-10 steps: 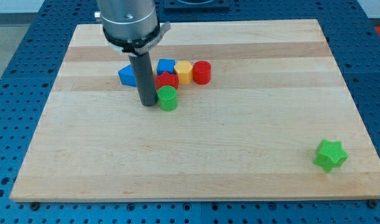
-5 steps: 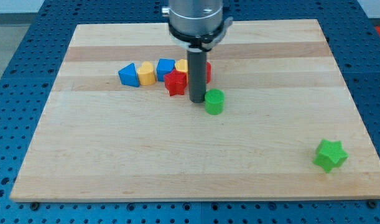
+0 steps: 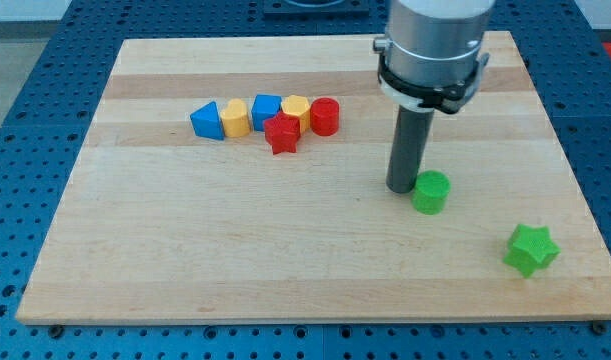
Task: Move the green circle towards the bottom right corner of the board
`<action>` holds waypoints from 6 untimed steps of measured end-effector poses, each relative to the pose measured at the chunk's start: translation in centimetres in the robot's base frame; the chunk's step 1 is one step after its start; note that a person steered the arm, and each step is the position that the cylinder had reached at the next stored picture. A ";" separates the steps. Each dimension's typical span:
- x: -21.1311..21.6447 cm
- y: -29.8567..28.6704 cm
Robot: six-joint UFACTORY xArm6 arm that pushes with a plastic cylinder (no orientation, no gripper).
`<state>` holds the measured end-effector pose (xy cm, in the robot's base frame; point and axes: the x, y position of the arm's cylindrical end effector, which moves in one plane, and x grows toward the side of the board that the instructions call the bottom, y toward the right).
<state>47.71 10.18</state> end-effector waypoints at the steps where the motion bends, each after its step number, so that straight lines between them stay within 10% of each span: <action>1: 0.7 2.1; 6: 3.7 2.0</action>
